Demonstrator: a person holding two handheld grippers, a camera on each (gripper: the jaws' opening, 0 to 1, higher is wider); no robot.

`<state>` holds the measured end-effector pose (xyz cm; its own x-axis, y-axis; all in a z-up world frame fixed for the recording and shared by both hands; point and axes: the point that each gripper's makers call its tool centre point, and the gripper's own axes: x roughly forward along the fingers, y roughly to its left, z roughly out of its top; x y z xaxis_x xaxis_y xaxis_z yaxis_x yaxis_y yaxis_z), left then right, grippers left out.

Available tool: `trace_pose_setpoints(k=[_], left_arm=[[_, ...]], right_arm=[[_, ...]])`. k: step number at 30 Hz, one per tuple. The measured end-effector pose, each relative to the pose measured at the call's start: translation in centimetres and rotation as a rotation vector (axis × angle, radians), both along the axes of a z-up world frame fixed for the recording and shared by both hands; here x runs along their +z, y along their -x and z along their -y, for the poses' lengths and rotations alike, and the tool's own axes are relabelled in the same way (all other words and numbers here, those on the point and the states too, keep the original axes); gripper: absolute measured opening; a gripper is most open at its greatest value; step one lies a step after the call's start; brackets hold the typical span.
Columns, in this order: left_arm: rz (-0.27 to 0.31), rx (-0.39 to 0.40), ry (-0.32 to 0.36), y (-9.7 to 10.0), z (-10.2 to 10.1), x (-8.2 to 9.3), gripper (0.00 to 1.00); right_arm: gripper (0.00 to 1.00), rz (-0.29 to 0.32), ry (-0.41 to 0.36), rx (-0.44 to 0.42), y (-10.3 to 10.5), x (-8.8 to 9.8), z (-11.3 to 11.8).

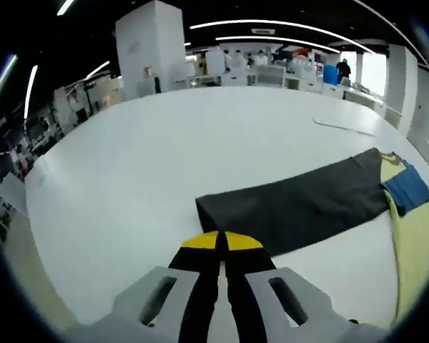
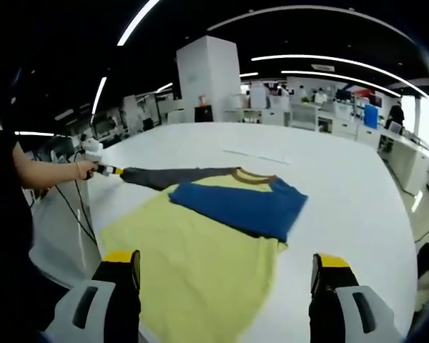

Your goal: Fold the garment on the visible template until the final outline fits inside the template.

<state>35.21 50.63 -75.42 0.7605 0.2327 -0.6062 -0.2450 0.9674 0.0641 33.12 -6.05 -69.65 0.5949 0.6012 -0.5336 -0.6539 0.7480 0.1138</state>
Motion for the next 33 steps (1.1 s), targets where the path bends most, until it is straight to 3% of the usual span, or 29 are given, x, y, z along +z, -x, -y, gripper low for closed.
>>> trace_pose_setpoints(k=[10,15,23,26,33], left_arm=[[0.018,-0.021,0.009,-0.3,0.7,1.0,0.00],[0.069,-0.062,0.064,-1.4,2.3,2.0,0.00],[0.111,-0.142,0.069,-2.6,4.7,3.9,0.00],[0.180,-0.140,0.182,-3.5,6.1,5.1,0.00],[0.212,-0.192,0.206,-4.7,8.3,6.6,0.00]], right_arm=[[0.99,0.006,0.001,0.028,0.4,0.2,-0.5],[0.99,0.002,0.001,0.031,0.5,0.1,-0.5],[0.99,0.009,-0.004,0.035,0.8,0.2,-0.6],[0.99,0.005,0.002,0.041,1.0,0.1,-0.8],[0.99,0.000,0.014,0.059,1.5,-0.4,-1.4]])
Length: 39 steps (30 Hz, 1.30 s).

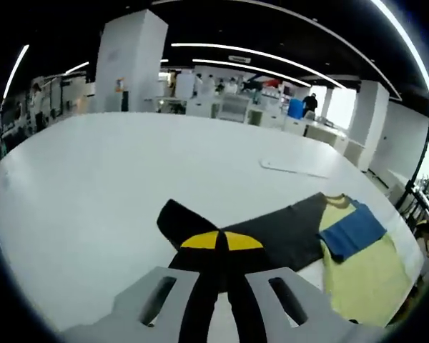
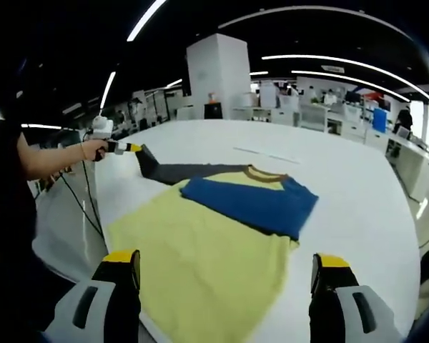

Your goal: Fold the garment on the visible template until the final outline fits inside the template.

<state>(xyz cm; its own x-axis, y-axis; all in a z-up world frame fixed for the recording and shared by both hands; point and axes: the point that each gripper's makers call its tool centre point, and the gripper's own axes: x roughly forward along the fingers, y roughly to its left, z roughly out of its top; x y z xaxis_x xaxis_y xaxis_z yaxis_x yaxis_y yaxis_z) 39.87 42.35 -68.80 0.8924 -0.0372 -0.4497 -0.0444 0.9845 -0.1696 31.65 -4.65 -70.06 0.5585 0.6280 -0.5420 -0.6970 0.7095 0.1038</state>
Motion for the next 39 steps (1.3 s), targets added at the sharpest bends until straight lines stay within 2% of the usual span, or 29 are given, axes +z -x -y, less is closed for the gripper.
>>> trace_pose_setpoints(k=[13,22,39], left_arm=[[0.007,-0.146,-0.025,-2.2,5.6,1.5,0.00],[0.027,-0.263,-0.027,-4.3,10.2,2.5,0.00],[0.060,-0.394,0.000,-6.8,16.9,3.9,0.00]], right_arm=[[0.99,-0.006,0.002,0.018,0.5,-0.4,-0.7],[0.99,-0.007,0.002,0.027,0.8,-0.6,-1.0],[0.99,-0.024,0.005,0.031,1.3,-1.2,-1.1]])
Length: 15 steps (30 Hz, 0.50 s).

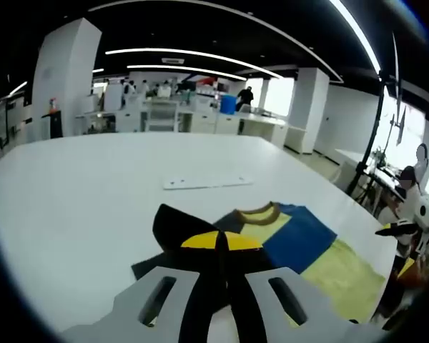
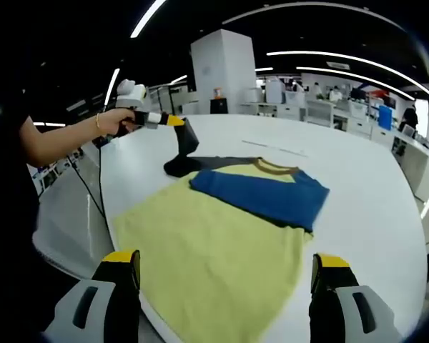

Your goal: Fold the garment on the visible template until the final outline fits inside the template.

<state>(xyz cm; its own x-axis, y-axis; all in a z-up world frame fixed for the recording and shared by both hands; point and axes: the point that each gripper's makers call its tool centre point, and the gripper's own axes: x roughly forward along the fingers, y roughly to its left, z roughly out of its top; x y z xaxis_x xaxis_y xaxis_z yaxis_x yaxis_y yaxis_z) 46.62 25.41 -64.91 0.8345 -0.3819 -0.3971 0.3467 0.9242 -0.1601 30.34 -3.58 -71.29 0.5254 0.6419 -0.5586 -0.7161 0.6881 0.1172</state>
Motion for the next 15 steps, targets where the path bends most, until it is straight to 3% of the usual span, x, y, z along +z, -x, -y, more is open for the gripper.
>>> trace_pose_setpoints(k=[15], left_arm=[[0.023,-0.107,0.031,-1.4,6.4,1.2,0.00]], right_arm=[[0.99,-0.004,0.015,-0.004,0.1,-0.3,0.6]])
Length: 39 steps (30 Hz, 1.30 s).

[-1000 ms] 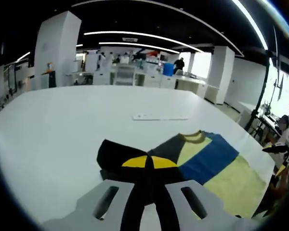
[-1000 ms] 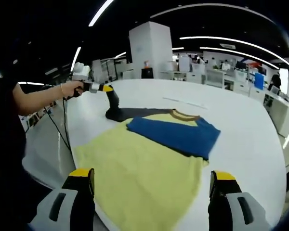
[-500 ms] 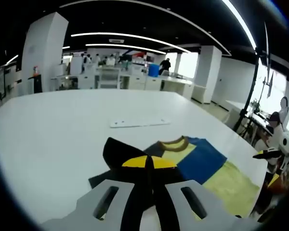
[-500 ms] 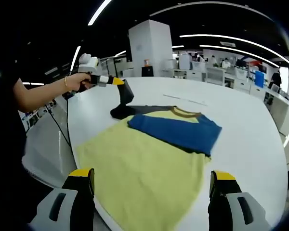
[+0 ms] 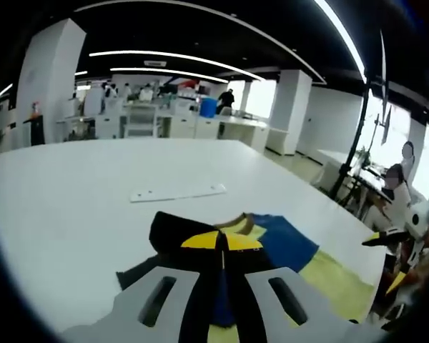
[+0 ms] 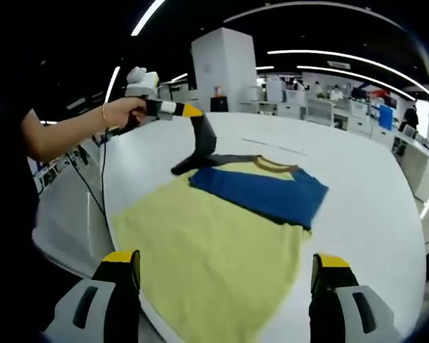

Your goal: Fold the garment on the visible template until the final outline fits inside the template.

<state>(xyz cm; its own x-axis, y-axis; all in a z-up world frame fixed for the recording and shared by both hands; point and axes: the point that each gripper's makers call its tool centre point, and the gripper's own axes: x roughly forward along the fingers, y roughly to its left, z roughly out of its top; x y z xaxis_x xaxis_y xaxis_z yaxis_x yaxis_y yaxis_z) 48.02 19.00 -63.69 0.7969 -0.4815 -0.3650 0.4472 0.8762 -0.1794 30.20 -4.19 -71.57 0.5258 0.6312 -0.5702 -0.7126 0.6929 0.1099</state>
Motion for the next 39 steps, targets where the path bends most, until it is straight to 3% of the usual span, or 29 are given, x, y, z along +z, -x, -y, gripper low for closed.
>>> trace_pose_setpoints(k=[13,39], left_arm=[[0.031,-0.084,0.052,-1.1,5.9,1.2,0.00],[0.013,-0.269,0.063,-2.6,16.5,-0.8,0.00]], right_arm=[[0.99,-0.025,0.012,-0.015,0.4,-1.0,1.1],[0.99,-0.053,0.013,-0.070,0.3,-2.0,2.5]])
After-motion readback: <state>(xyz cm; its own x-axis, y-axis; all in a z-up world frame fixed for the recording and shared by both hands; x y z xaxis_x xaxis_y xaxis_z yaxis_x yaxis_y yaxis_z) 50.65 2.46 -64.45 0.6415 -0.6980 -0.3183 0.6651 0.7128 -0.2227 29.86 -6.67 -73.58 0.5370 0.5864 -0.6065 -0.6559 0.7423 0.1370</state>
